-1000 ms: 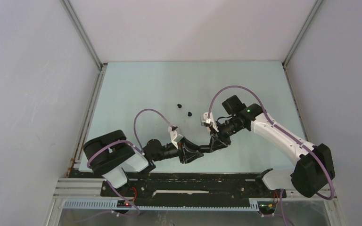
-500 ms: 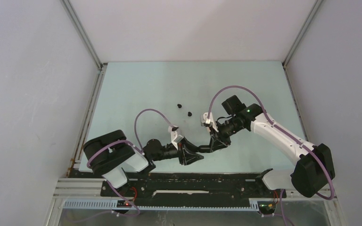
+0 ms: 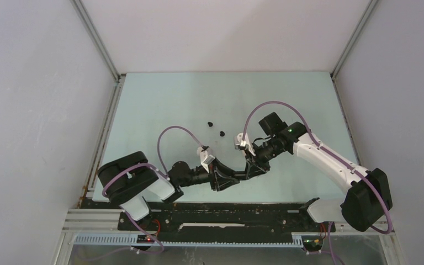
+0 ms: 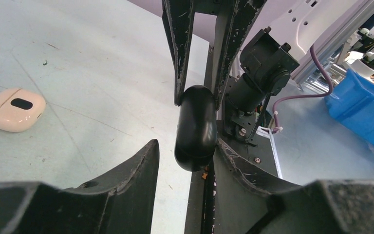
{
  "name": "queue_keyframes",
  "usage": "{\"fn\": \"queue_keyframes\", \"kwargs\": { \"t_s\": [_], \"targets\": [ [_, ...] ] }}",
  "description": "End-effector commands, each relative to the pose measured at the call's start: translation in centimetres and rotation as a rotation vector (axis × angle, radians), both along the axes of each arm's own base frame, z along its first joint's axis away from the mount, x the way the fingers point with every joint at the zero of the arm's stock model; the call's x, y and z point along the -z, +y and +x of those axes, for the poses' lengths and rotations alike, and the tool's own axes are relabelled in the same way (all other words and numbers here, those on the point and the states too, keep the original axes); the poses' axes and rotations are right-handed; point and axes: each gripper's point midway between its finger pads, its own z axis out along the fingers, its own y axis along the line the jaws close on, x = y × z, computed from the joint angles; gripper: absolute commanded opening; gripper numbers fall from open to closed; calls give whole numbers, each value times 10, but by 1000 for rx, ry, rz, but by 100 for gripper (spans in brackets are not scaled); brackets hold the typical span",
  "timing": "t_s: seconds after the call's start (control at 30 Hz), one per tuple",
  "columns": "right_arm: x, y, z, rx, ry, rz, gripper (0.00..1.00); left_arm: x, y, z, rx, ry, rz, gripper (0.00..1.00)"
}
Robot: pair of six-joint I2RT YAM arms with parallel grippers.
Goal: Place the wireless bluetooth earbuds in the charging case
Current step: Open the charging case.
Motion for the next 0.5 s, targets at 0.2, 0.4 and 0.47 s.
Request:
{"fn": "queue_keyframes", "kwargs": {
  "t_s": [0.2, 0.4, 0.47],
  "targets": [
    [-6, 3, 0, -5, -8, 33, 10, -24, -4, -1, 34, -89, -78, 49],
    [-8, 2, 2, 5, -5, 39, 10, -24, -4, -4, 48, -102, -77, 46],
    [-8, 2, 2, 4, -5, 39, 10, -24, -4, -5, 54, -103, -76, 45]
  ]
}}
